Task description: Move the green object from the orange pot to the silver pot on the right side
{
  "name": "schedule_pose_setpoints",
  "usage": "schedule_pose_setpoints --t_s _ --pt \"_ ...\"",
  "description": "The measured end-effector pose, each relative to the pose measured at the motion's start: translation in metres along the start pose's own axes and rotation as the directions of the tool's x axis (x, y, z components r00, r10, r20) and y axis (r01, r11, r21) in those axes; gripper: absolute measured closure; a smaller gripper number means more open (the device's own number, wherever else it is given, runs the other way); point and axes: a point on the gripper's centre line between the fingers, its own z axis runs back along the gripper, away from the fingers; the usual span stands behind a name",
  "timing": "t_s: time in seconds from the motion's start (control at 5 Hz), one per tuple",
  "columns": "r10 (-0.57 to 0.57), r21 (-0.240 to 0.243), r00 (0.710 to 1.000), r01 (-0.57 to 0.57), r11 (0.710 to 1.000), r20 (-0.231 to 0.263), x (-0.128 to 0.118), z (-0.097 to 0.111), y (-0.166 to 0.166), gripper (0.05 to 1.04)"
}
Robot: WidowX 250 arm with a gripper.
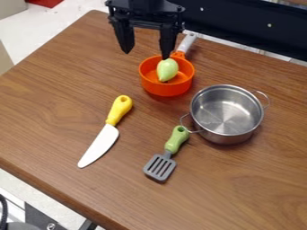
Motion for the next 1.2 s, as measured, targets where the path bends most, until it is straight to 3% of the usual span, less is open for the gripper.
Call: schedule_pose_setpoints --t_s 0.2,0.4,0.6,0.8,1.2 --pt "0.000 0.002 0.999 0.000 1.000 -0.034 -0.003 -0.011 0.001 0.087" --pt "-0.008 -0.005 1.000 0.008 1.000 0.010 0.001 -0.018 0.005 0.087" --pt "0.011 -0.005 1.000 -0.010 1.000 0.012 0.006 -0.028 0.011 0.087" --pt "0.005 -0.004 0.998 -0.005 1.000 0.064 0.017 -0.027 0.008 0.087" --pt "0.022 -0.019 0.999 -0.022 1.000 0.039 0.042 -0.034 -0.004 0.087"
